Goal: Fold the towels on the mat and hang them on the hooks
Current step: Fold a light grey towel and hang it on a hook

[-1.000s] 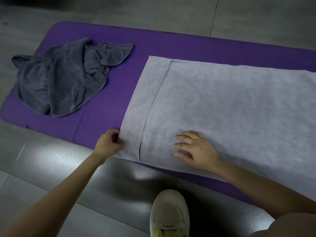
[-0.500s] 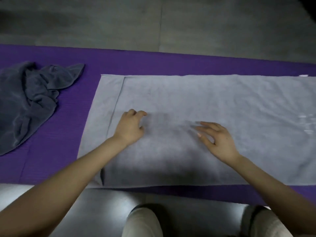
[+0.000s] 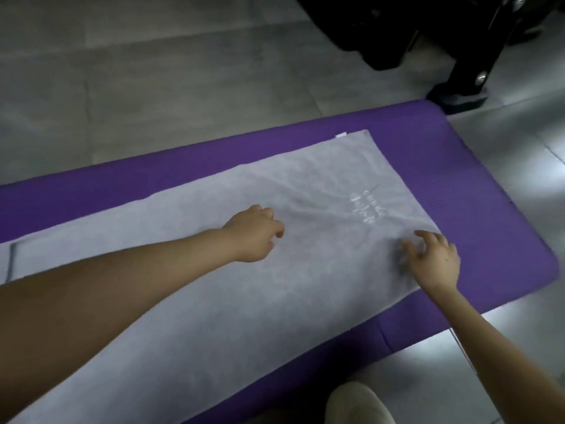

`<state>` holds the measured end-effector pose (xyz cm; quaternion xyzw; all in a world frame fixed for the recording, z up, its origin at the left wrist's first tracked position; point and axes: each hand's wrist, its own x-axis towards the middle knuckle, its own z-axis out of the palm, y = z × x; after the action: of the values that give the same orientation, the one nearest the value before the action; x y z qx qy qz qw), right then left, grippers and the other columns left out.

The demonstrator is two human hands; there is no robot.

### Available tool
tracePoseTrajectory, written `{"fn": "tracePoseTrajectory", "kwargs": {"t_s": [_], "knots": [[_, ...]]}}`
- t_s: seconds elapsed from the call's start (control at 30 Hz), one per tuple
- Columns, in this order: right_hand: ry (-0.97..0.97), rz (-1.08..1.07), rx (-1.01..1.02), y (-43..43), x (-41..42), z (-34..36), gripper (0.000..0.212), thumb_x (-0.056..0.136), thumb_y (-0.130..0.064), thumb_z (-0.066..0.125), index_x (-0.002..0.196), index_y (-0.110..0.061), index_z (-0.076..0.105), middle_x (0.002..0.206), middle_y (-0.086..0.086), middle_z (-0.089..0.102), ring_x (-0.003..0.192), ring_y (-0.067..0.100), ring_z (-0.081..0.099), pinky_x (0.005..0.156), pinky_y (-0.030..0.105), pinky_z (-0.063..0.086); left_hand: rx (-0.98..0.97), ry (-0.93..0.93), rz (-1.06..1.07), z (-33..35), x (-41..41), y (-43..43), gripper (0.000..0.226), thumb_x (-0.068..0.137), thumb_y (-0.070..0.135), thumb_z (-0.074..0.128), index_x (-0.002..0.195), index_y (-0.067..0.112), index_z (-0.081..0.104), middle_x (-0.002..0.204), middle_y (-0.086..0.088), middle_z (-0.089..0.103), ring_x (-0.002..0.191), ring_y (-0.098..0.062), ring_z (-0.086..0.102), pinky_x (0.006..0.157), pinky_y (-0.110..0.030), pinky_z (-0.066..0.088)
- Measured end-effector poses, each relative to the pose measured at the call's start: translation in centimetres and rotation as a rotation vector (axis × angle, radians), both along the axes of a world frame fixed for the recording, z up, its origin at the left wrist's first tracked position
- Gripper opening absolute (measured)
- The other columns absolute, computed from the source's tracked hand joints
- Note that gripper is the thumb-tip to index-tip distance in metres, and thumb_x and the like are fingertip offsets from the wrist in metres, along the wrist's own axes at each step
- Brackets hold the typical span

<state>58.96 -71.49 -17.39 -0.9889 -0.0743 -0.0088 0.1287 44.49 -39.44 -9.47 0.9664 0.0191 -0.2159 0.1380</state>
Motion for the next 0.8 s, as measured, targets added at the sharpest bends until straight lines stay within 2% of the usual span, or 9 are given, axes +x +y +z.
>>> {"fn": "tracePoseTrajectory", "kwargs": {"t_s": [0.1, 0.17, 0.27, 0.37, 0.43, 0.5, 0.6, 0.7, 0.8], "knots": [[-0.041, -0.123, -0.033, -2.8, 3.4, -0.5, 0.051, 0.087, -0.042, 0.060, 0.120, -0.004, 0.057, 0.122, 0.026, 0.055, 0.108, 0.047, 0.049, 0.088, 0.052, 0.040, -0.083, 0.029, 0.076, -1.5, 4.0, -3.4, 0.033, 0.095, 0.024, 0.046, 0.127, 0.021, 0.050, 0.122, -0.006, 0.046, 0.118, -0.024, 0.039, 0.093, -0.030, 0.037], [0.055, -0.208, -0.055, -4.5, 5.5, -1.1, 0.053, 0.085, -0.042, 0.061, 0.123, -0.005, 0.054, 0.122, 0.026, 0.055, 0.112, 0.046, 0.047, 0.091, 0.051, 0.038, -0.199, 0.009, 0.212, -2.5, 5.8, -5.2, 0.032, 0.093, 0.023, 0.050, 0.124, 0.020, 0.054, 0.120, -0.007, 0.049, 0.113, -0.023, 0.047, 0.091, -0.027, 0.038], [0.194, -0.284, -0.066, -5.9, 7.4, -1.6, 0.035, 0.084, -0.040, 0.061, 0.107, -0.014, 0.065, 0.106, 0.018, 0.066, 0.102, 0.040, 0.056, 0.091, 0.045, 0.038, -0.431, -0.075, 0.493, -2.9, 6.7, -7.3, 0.026, 0.089, 0.015, 0.055, 0.114, 0.015, 0.060, 0.107, -0.003, 0.057, 0.092, -0.016, 0.054, 0.080, -0.022, 0.040], [0.131, -0.245, -0.060, -5.3, 7.5, -1.1, 0.024, 0.081, -0.034, 0.064, 0.088, -0.012, 0.071, 0.093, 0.019, 0.065, 0.094, 0.041, 0.056, 0.085, 0.044, 0.040, -0.657, -0.111, 0.750, -2.5, 5.9, -8.4, 0.017, 0.087, 0.007, 0.056, 0.101, 0.014, 0.064, 0.087, 0.004, 0.058, 0.080, -0.012, 0.054, 0.074, -0.024, 0.045], [0.140, -0.194, 0.061, -4.1, 7.3, 0.2, 0.020, 0.081, -0.030, 0.066, 0.083, -0.011, 0.071, 0.094, 0.017, 0.063, 0.097, 0.039, 0.054, 0.082, 0.041, 0.042, -0.676, -0.088, 0.783, -2.3, 5.1, -8.0, 0.013, 0.088, 0.007, 0.058, 0.095, 0.016, 0.064, 0.086, 0.005, 0.060, 0.078, -0.010, 0.055, 0.073, -0.024, 0.047], [0.238, -0.165, 0.359, -2.5, 6.9, 1.9, 0.012, 0.080, -0.025, 0.067, 0.075, -0.014, 0.064, 0.082, 0.008, 0.064, 0.087, 0.030, 0.060, 0.075, 0.036, 0.044, -0.664, -0.029, 0.795, -1.8, 4.3, -7.1, 0.011, 0.089, 0.008, 0.058, 0.091, 0.018, 0.064, 0.083, 0.005, 0.060, 0.077, -0.009, 0.055, 0.070, -0.021, 0.046], [0.336, -0.017, 0.675, 1.5, 4.6, 5.2, 0.017, 0.080, -0.015, 0.068, 0.069, -0.021, 0.057, 0.072, -0.004, 0.061, 0.061, 0.007, 0.056, 0.062, 0.025, 0.046, -0.807, 0.102, 0.964, -0.6, 3.6, -6.0, 0.011, 0.091, 0.012, 0.055, 0.091, 0.017, 0.065, 0.087, -0.002, 0.063, 0.082, -0.013, 0.059, 0.074, -0.026, 0.051], [0.500, 0.271, 0.855, 6.4, 0.7, 7.6, 0.026, 0.082, -0.004, 0.066, 0.068, -0.022, 0.054, 0.082, -0.009, 0.062, 0.053, -0.005, 0.052, 0.056, 0.011, 0.041, -0.958, 0.179, 1.184, 0.0, 2.9, -5.5, 0.013, 0.093, 0.018, 0.054, 0.093, 0.011, 0.065, 0.095, -0.012, 0.065, 0.085, -0.022, 0.063, 0.078, -0.035, 0.054], [0.743, 0.534, 0.774, 9.5, -2.3, 8.0, 0.014, 0.085, -0.012, 0.066, 0.075, -0.017, 0.058, 0.087, -0.007, 0.064, 0.060, -0.004, 0.056, 0.059, 0.010, 0.041, -0.970, 0.194, 1.342, -0.6, 1.9, -5.4, 0.022, 0.094, 0.029, 0.051, 0.096, 0.011, 0.063, 0.099, -0.014, 0.066, 0.090, -0.028, 0.064, 0.074, -0.037, 0.054]]}}
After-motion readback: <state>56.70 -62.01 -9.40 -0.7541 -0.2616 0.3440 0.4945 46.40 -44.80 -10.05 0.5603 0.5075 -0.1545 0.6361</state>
